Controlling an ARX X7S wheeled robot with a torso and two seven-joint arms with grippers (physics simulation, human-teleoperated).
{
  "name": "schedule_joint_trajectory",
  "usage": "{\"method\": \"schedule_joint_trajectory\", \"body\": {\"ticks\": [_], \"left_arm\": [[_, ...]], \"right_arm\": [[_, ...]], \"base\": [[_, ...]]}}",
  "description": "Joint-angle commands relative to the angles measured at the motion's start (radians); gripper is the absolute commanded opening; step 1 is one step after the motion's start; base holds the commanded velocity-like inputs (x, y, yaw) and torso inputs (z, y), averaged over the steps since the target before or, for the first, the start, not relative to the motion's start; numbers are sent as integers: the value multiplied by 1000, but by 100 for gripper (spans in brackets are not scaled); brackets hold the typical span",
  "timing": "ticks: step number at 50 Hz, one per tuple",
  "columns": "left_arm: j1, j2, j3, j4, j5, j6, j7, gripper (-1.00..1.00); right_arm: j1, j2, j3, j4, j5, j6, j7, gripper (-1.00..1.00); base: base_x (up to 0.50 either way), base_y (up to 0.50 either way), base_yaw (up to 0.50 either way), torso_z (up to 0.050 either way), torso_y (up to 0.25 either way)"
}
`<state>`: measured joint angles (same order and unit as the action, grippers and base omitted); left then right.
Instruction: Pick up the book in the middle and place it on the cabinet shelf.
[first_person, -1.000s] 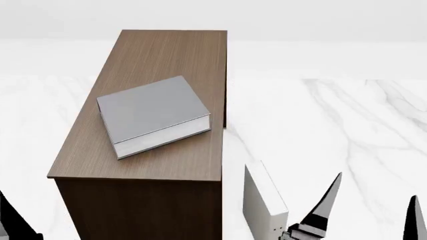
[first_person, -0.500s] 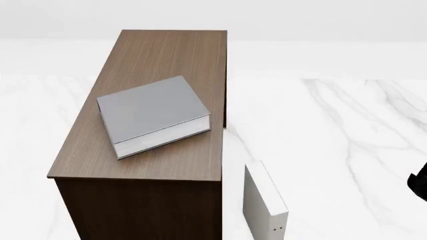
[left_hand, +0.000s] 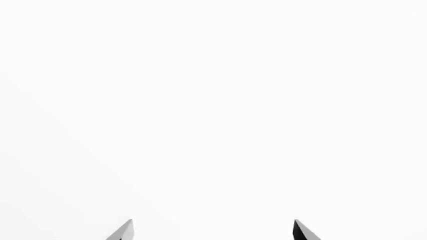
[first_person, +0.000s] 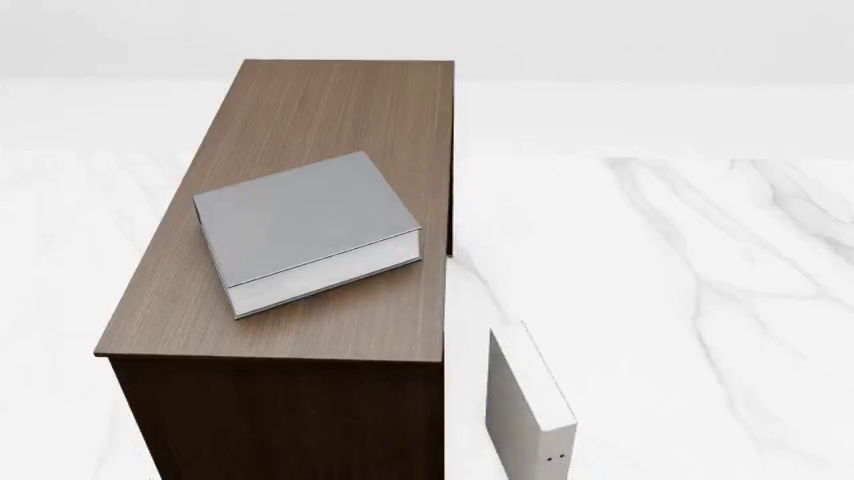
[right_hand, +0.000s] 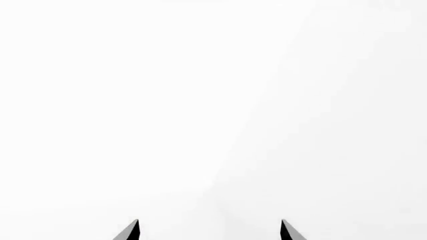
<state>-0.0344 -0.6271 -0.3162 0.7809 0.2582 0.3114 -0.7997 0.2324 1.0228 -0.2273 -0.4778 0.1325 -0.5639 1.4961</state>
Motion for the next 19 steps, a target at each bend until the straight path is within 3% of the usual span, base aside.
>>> {"method": "schedule_joint_trajectory", "body": {"ticks": [1,19], "left_arm": [[2,-7,-39,0,0,0,-4,100],[-14,-7,-24,-9,4,-13,5,100]], "right_arm": [[-11,-17,41,-19,-1,9,-19,100],[1,-51,43,-24,-3,19,-64,100]], "base": [[0,0,0,0,0],[0,0,0,0,0]]}}
